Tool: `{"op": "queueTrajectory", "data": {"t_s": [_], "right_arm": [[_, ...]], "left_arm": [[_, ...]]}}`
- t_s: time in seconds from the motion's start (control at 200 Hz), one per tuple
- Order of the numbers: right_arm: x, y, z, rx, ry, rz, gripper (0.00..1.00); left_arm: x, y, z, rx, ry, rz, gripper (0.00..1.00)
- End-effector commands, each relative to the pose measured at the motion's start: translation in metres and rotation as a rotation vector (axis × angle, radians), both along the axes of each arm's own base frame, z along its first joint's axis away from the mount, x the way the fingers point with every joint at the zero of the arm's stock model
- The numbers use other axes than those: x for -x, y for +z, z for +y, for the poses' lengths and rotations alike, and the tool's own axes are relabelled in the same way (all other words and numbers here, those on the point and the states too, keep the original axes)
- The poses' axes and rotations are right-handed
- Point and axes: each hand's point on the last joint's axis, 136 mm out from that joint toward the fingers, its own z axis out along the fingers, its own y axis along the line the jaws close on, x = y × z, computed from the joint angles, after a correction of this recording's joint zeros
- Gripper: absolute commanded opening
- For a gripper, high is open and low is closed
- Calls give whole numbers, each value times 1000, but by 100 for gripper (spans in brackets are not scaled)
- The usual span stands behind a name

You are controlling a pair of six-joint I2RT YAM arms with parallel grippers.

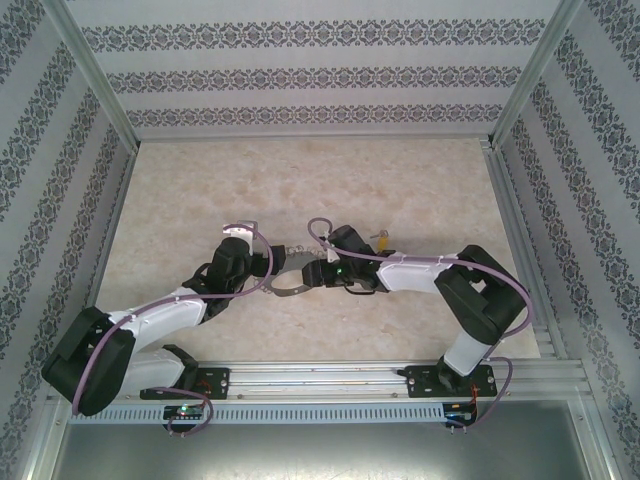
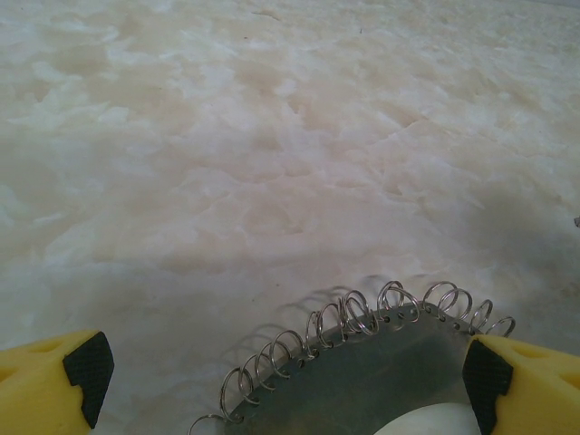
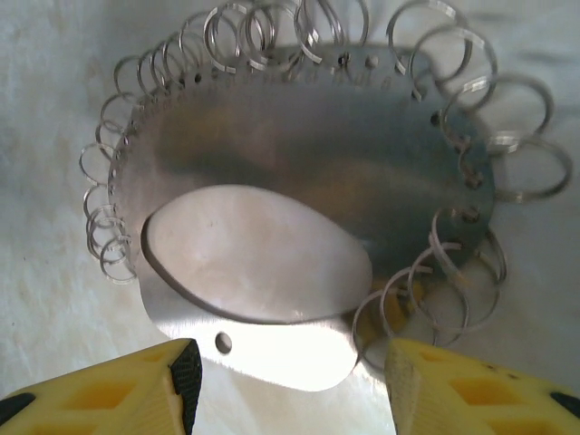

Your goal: Put the keys on the keyring

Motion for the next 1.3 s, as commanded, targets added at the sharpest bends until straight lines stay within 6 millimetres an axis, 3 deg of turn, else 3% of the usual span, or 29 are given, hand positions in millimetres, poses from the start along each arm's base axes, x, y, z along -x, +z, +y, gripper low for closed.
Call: {"op": "queueTrajectory", "data": {"t_s": [0.0, 0.275, 0.515, 0.844, 1.034, 1.294], "right_arm": [[-17, 3, 1, -11, -10, -10, 57], [-34, 4, -8, -29, -35, -5, 55], [-2, 18, -16, -38, -13, -28, 56], [18, 1, -5, -33, 4, 8, 56], [9, -5, 0, -19, 8, 10, 56], [-22, 2, -5, -40, -27, 3, 56]], "left_arm": [[-3, 5, -4, -12, -12, -20, 100], [-2, 1, -6, 8, -14, -10, 100], [-1, 4, -8, 33, -17, -14, 100], [-3, 8, -11, 57, -21, -19, 100], [-3, 9, -12, 52, -25, -19, 100], [-2, 15, -11, 56, -27, -33, 100]]}}
